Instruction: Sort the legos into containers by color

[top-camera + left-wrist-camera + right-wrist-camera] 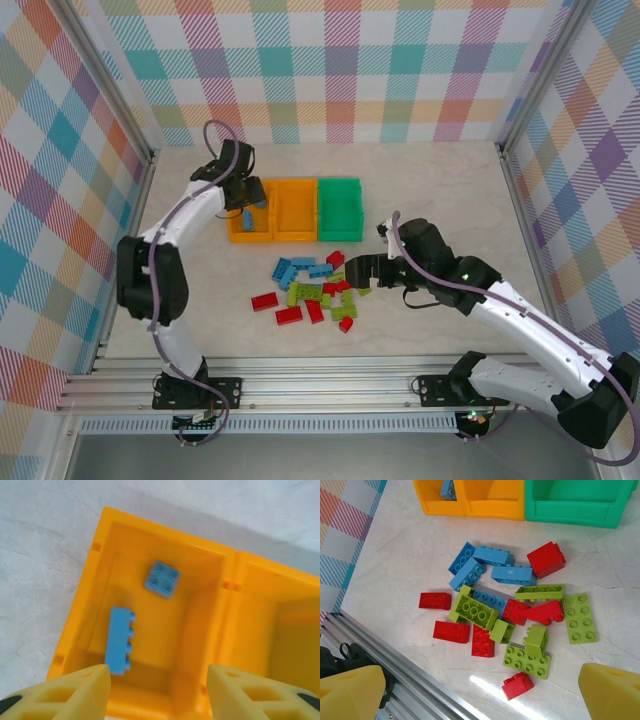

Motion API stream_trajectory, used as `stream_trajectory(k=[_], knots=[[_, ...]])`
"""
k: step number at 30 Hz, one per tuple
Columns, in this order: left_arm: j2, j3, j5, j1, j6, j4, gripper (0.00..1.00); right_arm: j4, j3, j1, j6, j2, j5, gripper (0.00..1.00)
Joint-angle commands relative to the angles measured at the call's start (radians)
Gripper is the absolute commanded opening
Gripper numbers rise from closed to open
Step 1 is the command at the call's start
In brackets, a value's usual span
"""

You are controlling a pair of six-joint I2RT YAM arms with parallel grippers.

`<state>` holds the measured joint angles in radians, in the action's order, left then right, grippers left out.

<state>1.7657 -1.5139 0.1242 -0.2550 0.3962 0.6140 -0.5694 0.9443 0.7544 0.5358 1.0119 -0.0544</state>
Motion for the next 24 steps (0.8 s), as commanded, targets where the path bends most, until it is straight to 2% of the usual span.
stream_trajectory(k=[1,4,7,11,14,18,21,24], knots=[[-0.212,0.091,-0.089,-0.095,0.039,0.042,0.56,0.029,-0.019,0.006,0.009,0.016,0.07,1.0],[-0.342,0.196,-0.09,-0.245,0.0,0.073,0.6,0.073,-0.06,0.007,-0.002,-0.007,0.154,1.0],[-0.426,0.284,-0.088,-0.401,-0.083,0.121,0.67,0.097,-0.101,-0.003,-0.028,-0.045,0.171,1.0],[-0.429,0.346,-0.025,-0.545,0.027,0.218,0.7,0.091,-0.132,-0.012,-0.007,-0.068,0.144,1.0],[-0.385,0.387,-0.001,-0.64,0.075,0.23,0.85,0.103,-0.168,-0.012,0.018,-0.085,0.12,1.0],[-0.277,0.384,0.025,-0.667,0.167,0.258,1.0,0.1,-0.19,-0.013,0.036,-0.106,0.114,1.0],[-0.207,0.382,-0.009,-0.67,0.207,0.196,1.0,0.081,-0.183,-0.012,0.038,-0.108,0.113,1.0],[-0.156,0.369,0.061,-0.672,0.212,0.188,1.0,0.077,-0.182,-0.012,0.043,-0.114,0.116,1.0]])
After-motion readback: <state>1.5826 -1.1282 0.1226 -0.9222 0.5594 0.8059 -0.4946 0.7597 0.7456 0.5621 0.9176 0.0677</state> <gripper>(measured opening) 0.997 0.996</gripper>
